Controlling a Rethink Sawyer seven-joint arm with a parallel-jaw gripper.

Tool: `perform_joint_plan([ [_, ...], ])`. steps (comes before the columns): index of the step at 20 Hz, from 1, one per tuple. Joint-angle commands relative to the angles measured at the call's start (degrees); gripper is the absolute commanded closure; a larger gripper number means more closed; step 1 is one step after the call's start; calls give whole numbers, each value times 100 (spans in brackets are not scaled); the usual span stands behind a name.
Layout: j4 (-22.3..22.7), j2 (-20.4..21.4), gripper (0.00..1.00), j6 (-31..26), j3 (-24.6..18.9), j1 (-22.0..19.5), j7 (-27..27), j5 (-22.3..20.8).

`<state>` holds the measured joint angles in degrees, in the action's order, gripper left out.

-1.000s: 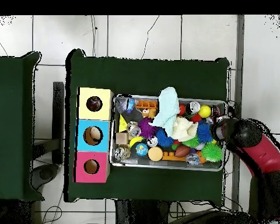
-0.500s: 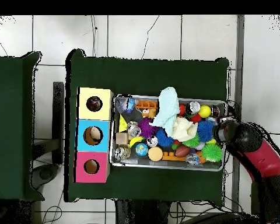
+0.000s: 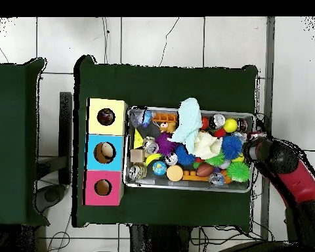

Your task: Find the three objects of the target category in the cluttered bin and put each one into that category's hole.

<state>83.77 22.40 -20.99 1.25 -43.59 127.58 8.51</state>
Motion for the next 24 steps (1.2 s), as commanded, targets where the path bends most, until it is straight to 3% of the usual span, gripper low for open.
perform_joint_plan([
  [1, 351, -605, 100, 214, -703, -88, 1, -296],
  [11, 251, -718, 100, 214, -863, -88, 95, -169],
  [20, 672, -434, 100, 12, -902, 168, 545, 124],
  [24, 691, -401, 100, -136, -898, 151, 476, 122],
])
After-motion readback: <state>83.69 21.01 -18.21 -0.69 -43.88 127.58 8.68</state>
